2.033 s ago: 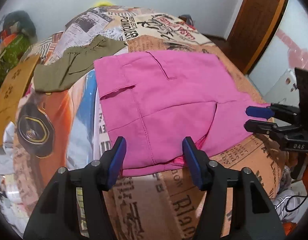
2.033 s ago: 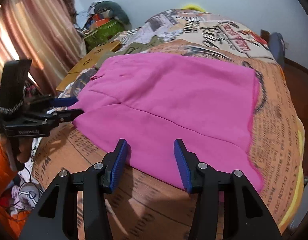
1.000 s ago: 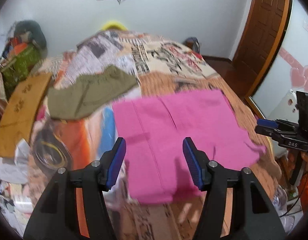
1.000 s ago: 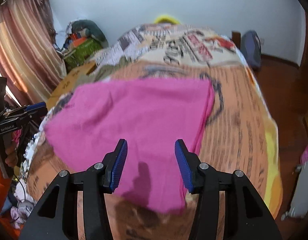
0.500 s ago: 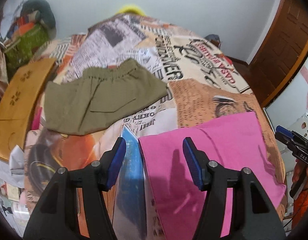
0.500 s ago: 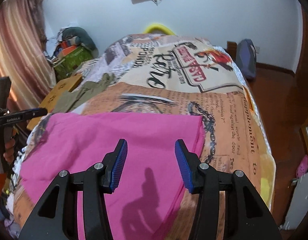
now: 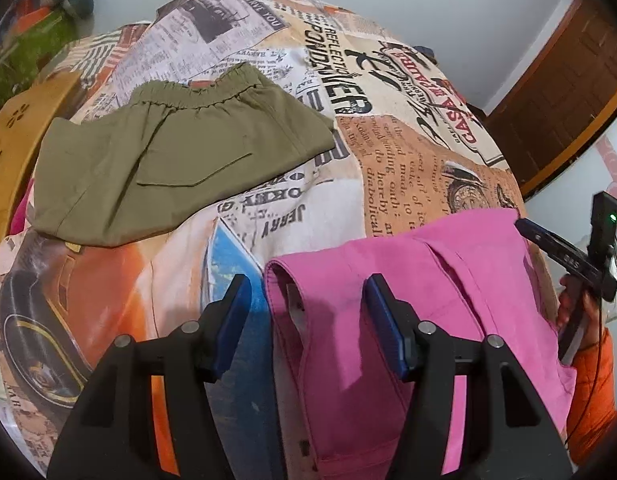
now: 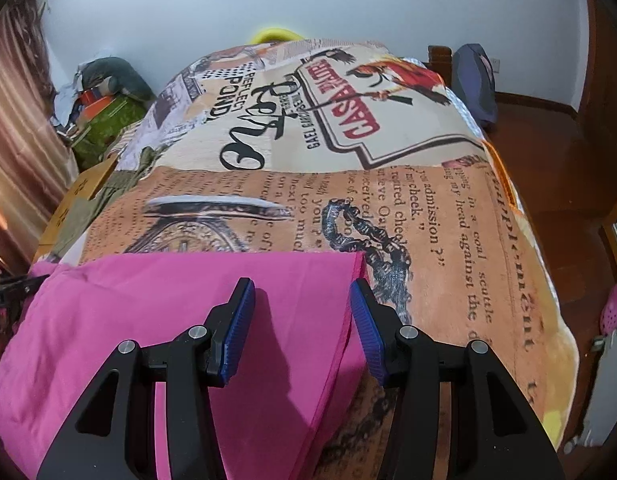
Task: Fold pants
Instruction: 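Grasp the folded pants edge with both grippers and lift it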
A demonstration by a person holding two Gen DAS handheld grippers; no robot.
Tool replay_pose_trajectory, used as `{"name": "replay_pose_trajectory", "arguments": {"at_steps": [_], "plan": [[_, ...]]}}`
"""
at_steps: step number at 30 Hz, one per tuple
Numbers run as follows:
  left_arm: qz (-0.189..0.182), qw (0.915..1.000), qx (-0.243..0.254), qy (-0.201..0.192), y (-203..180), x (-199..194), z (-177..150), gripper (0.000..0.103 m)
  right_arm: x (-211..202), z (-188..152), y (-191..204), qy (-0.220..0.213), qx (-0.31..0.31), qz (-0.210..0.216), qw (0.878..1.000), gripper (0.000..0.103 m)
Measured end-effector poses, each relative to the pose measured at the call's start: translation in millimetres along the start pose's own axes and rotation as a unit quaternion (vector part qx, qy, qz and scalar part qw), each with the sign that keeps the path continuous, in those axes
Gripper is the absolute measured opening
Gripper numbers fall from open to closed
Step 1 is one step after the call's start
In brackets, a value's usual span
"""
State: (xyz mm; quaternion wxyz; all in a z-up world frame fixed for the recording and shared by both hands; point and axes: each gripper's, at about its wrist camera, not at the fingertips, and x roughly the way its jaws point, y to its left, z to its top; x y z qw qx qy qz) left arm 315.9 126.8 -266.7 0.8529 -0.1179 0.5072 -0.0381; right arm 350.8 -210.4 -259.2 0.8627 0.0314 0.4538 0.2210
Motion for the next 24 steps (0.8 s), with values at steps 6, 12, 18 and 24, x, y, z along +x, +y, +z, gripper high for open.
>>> {"name": "replay_pose_trajectory", "arguments": {"at_steps": [6,12,18,24], "plan": [[0.013,0.9988,0.041,-0.022,-13,-8,-1,0.038,8,1,-1,0.007,-0.004,0.021,1.0,0.03],[0.015,0.9962,0.074,-0.044,-25,-17,-2,0.018,9,1,8,0.003,-0.04,0.013,0.999,0.004],[0.039,0.9922,0.097,-0.068,-30,-30,-5,0.017,-10,9,17,-0.057,-0.087,-0.04,0.994,0.002],[0.057,0.9902,0.106,-0.07,-27,-30,-10,0.018,-5,18,11,-0.073,-0.088,-0.075,0.991,0.002]]}}
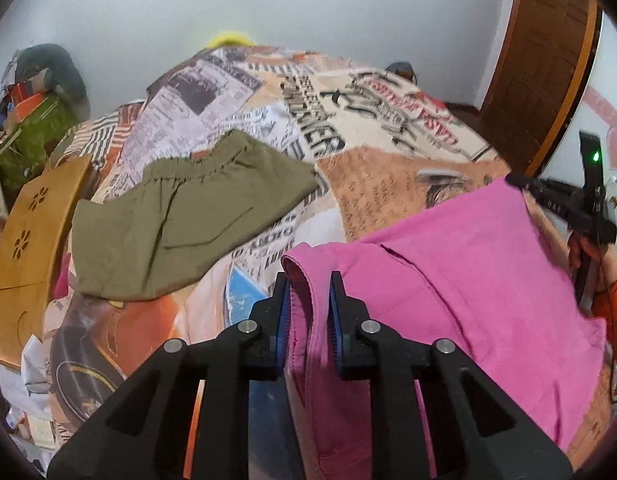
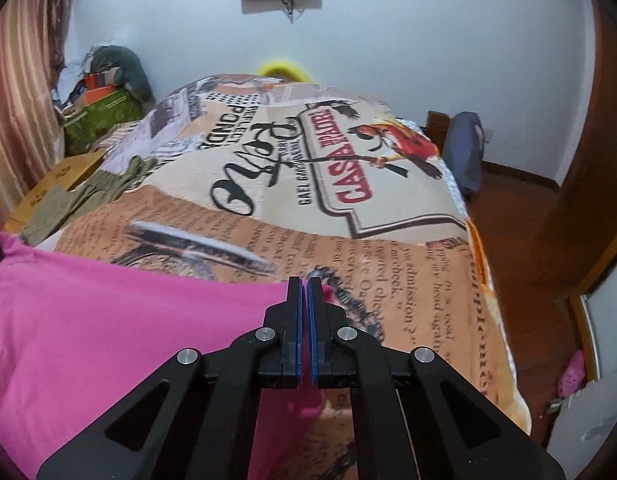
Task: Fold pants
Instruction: 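Grasp the folded pants edge with both grippers and lift it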
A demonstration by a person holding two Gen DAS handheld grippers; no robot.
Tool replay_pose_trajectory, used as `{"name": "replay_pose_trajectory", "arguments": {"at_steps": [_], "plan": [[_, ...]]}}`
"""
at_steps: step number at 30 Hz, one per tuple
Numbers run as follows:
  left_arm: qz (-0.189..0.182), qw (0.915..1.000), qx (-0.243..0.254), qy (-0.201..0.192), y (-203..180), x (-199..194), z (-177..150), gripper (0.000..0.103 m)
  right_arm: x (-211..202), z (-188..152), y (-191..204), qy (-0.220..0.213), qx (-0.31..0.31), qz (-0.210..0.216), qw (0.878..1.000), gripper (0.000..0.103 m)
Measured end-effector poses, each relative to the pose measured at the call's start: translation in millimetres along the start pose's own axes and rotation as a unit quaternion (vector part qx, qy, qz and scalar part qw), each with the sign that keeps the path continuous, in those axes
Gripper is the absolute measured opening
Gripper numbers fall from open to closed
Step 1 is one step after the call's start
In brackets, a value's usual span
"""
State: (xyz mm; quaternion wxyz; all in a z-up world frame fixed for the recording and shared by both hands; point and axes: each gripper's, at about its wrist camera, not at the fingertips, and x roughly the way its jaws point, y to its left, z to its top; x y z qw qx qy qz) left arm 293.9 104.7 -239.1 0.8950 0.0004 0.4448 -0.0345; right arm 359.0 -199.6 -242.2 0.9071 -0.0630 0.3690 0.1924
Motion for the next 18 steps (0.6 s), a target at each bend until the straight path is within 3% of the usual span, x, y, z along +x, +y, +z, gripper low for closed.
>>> {"name": "replay_pose_trajectory", "arguments": {"at_steps": [2,4,7,11,13,15,18], "plan": [[0.007,0.9997,0.007,0.022,0,12,-5,0.022,8,0,1,0.014,0.003,0.001,1.0,0.002],[0.018,0.9996,0.004,0.019,2,13,-7,0.033,13,0,5,0.036,-0.008,0.004,0.999,0.002],[0.017,0.9995,0.007,0.026,4,7,-1,0.037,6,2,3,0.043,0.006,0.025,0.999,0.003],[0.024,0.9997,0.003,0.008,8,-12,12,0.038,-11,10,3,0.04,0.023,0.045,0.998,0.016],[0.026,0.9996,-0.005,-0.011,8,-22,23,0.046,-16,14,12,0.038,0.017,0.064,0.997,0.024],[-0.001,0.9997,-0.013,-0.022,4,-26,34,0.046,-20,18,29,0.039,0.002,0.096,0.995,0.028],[-0.032,0.9994,-0.008,0.003,-11,-11,44,0.046,-12,20,54,0.058,-0.014,0.142,0.988,0.029]]}}
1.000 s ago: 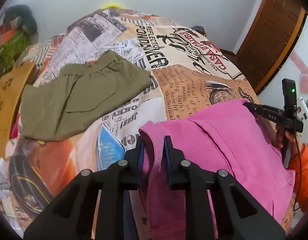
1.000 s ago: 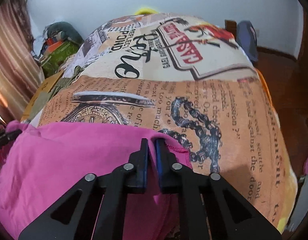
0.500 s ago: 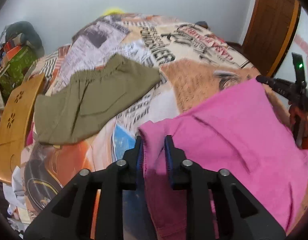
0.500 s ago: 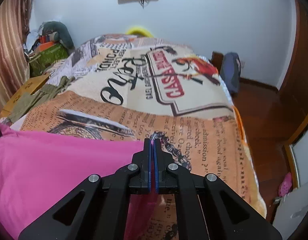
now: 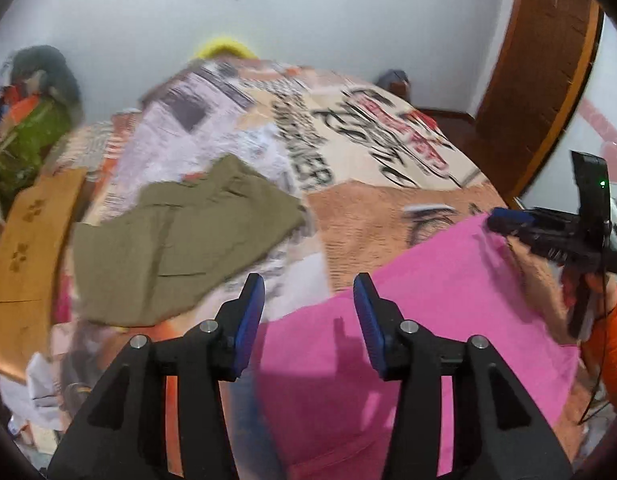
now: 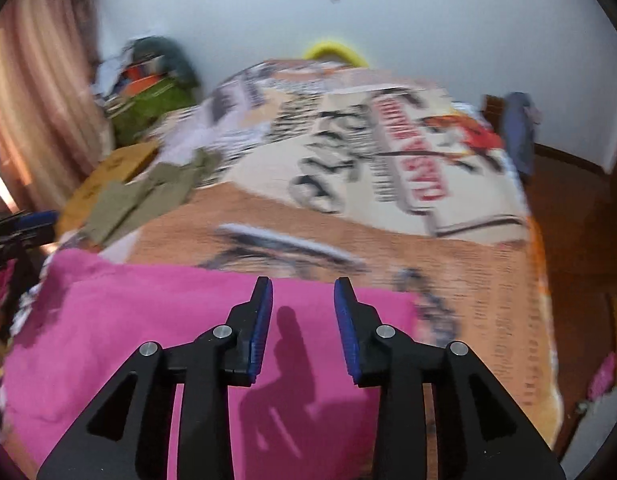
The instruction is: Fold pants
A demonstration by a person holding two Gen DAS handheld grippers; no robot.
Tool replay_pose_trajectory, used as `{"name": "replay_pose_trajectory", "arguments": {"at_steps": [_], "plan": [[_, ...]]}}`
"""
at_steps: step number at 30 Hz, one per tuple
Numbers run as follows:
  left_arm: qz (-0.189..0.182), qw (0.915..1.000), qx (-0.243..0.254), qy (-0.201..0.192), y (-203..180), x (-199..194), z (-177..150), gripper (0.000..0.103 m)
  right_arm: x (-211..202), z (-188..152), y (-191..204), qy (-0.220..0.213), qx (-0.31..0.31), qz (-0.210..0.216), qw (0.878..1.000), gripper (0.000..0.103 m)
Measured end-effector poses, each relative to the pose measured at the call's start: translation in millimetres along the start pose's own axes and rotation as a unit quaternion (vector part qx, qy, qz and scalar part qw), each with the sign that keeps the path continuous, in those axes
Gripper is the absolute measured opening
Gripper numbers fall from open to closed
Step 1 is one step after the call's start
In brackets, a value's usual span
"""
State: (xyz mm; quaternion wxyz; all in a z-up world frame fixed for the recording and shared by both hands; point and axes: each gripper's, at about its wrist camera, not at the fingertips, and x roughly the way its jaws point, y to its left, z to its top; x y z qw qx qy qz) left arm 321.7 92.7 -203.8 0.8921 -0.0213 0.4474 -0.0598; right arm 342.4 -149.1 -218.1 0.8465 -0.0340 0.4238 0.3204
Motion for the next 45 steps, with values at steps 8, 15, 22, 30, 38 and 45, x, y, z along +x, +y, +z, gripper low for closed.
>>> {"name": "replay_pose_trajectory", "arguments": {"at_steps": [8,15,22,30,38,45], "plan": [[0.0,0.9949,0.042,0.091,-19,64,-16,0.047,40,-31,32,0.067,-0.064,0.018,0.996,0.029],[0.019,0.9948,0.073,0.069,-25,49,-4,0.046,27,-44,28,0.066,-0.071,0.012,0.995,0.03],[0.013,0.9849,0.126,0.118,-42,88,1,0.046,26,-45,22,0.059,-0.052,0.017,0.997,0.033],[0.102,0.9838,0.126,0.075,-40,96,9,0.053,26,-44,12,0.059,-0.045,0.0,0.997,0.035],[0.013,0.996,0.073,0.05,-33,33,10,0.044,3,-32,32,0.04,-0.041,0.035,0.998,0.039],[0.003,0.9901,0.109,0.088,-62,39,-38,0.05,23,-46,58,0.091,-0.08,0.052,0.991,0.043]]}}
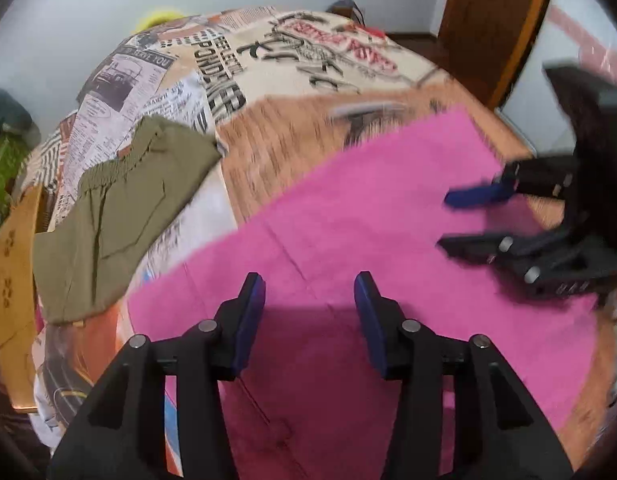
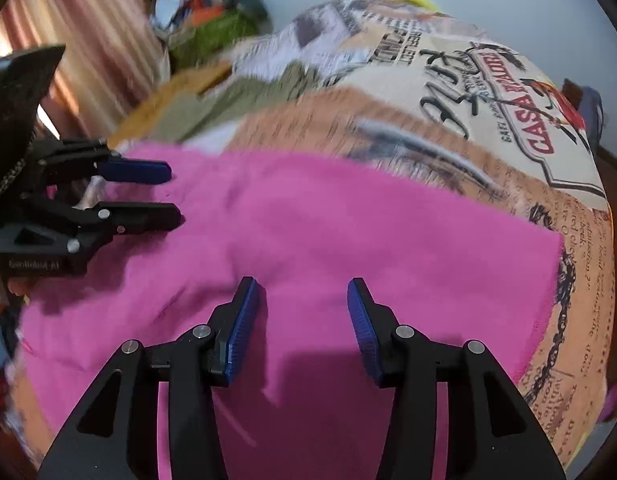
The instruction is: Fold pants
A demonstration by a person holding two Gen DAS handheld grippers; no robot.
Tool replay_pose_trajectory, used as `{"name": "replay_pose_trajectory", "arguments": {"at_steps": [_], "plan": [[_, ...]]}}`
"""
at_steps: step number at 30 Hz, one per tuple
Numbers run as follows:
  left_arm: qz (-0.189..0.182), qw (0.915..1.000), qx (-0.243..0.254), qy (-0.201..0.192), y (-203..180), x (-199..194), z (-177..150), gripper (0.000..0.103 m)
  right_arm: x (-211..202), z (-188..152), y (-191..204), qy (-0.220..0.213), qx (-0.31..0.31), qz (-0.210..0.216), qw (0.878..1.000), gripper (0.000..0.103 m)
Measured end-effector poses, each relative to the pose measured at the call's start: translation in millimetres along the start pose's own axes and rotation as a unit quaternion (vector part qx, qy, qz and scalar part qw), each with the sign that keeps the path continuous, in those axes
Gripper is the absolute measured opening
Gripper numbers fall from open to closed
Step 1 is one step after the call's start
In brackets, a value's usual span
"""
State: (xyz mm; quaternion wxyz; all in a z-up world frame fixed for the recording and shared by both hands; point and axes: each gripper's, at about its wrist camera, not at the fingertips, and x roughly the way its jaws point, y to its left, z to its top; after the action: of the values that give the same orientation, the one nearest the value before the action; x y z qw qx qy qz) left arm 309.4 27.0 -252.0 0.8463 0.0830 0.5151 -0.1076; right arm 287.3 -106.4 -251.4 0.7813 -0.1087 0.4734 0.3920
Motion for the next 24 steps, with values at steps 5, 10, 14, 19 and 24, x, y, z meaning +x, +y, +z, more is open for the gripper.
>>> {"name": "replay_pose_trajectory", "arguments": {"at_steps": [5,10,14,19,24], "plan": [[-0.005,0.9997,-0.018,-0.013,10,-7,-11,0.054,-13,-15,-9,0.02,-0.003,-0.006,1.0,0.043],[0.019,0.9995,-0.01,-0.025,6,-23,-21,0.054,-31,-36,-20,0.031,0.017,-0.023,0.999,0.043],[0.03,0.9987,-0.028,-0.031,10,-42,-28,0.054,-50,-46,-18,0.029,0.025,-0.047,0.998,0.043],[0.038,0.9948,-0.071,-0.063,19,-80,-37,0.054,-86,-45,-7,-0.017,0.04,-0.053,0.998,0.043],[0.035,0.9873,-0.123,-0.094,22,-118,-51,0.059,-130,-36,13,-0.086,0.051,-0.051,0.994,0.043]]}}
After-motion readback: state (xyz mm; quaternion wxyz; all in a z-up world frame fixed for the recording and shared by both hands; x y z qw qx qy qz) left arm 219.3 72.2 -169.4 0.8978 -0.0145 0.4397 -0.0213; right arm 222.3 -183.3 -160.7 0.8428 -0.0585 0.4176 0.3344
